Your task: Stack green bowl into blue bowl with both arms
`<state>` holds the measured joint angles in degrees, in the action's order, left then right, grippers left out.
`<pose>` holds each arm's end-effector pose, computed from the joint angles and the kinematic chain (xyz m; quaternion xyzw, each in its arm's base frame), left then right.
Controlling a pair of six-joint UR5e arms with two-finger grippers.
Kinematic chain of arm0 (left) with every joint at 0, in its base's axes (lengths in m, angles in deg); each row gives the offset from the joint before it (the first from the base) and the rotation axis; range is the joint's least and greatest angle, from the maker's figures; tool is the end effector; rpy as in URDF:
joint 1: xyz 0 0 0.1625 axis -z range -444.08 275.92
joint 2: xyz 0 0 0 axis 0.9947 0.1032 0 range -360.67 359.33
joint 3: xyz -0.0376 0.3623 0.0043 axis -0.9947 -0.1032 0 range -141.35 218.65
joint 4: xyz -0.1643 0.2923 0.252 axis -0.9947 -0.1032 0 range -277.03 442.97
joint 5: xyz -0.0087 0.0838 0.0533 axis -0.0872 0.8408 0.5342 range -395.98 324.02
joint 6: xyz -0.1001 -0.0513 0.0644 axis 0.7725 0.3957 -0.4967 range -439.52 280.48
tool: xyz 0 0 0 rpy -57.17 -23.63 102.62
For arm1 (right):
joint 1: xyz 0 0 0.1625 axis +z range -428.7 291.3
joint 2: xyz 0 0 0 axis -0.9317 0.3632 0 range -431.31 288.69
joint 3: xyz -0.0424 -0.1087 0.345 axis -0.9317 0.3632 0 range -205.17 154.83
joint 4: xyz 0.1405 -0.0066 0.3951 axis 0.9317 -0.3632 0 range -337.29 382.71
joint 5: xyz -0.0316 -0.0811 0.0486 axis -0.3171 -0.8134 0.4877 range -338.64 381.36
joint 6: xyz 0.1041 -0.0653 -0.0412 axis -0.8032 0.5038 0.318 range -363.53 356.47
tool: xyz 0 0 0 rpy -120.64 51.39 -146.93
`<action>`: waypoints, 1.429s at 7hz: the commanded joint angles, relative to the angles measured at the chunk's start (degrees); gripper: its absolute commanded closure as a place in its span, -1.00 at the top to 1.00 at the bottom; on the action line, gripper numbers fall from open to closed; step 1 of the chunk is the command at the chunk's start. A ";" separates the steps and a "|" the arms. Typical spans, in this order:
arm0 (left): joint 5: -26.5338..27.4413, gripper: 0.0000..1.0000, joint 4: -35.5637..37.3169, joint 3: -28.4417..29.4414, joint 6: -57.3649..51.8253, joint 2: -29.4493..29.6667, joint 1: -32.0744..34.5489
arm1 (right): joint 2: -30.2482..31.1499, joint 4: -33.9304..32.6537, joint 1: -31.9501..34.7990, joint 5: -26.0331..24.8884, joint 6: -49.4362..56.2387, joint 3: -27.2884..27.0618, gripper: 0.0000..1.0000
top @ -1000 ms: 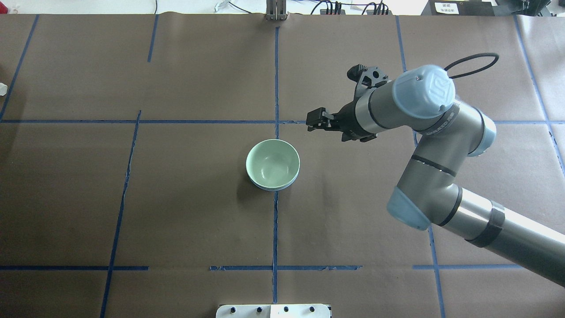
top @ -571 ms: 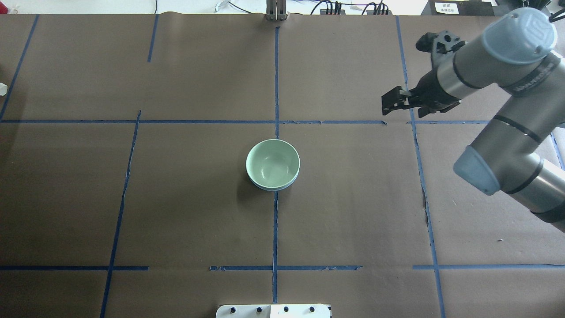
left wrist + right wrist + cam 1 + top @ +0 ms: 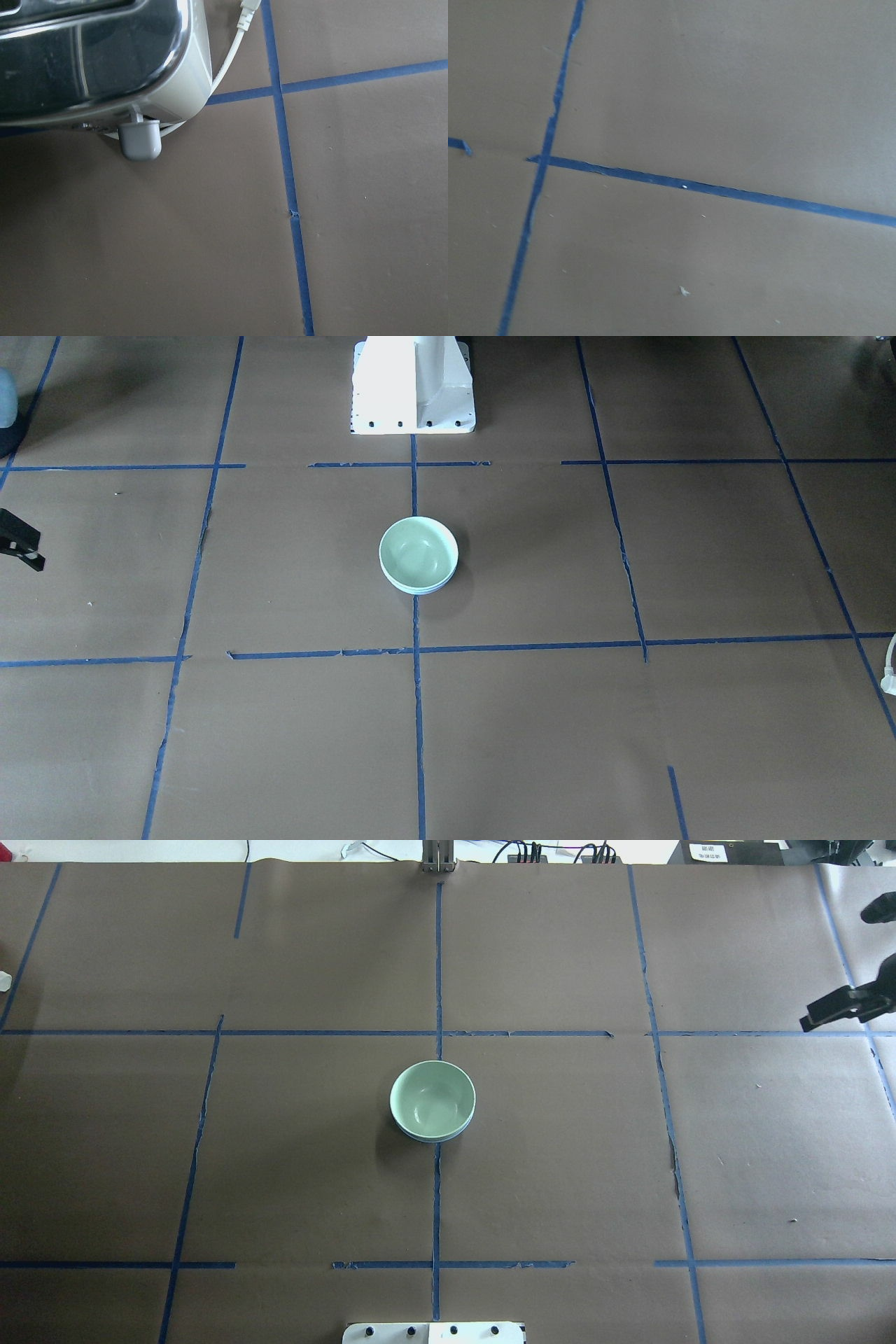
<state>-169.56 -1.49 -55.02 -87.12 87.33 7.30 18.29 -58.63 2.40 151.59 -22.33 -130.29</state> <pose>-0.0554 -0.4768 0.6154 -0.0022 0.3723 0.0379 0.9273 -0.1206 -0.5053 0.4697 0.0775 -0.3818 -0.0729 0.9181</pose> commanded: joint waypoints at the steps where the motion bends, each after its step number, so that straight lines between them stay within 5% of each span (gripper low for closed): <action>1: -0.10 1.00 0.00 -0.73 3.82 -0.28 0.02 | 6.36 0.04 10.23 3.25 18.62 7.07 1.00; 3: -0.10 1.00 0.00 -0.99 3.74 -0.37 0.11 | 5.33 0.48 17.40 5.66 25.03 15.90 1.00; 5: -0.10 1.00 0.00 -0.82 3.65 -0.46 0.11 | 5.42 0.13 18.97 5.91 24.60 14.17 1.00; 7: -0.10 1.00 -0.09 -0.82 3.38 -0.72 0.03 | 8.12 -5.19 20.13 6.09 19.97 6.21 1.00; 10: -0.10 1.00 -0.09 -0.47 3.21 -0.72 0.02 | 7.96 -7.08 19.96 8.12 18.63 5.98 1.00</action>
<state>-169.66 -1.58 -55.54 -83.87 86.61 7.33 26.23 -65.58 22.40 159.30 -2.80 -124.28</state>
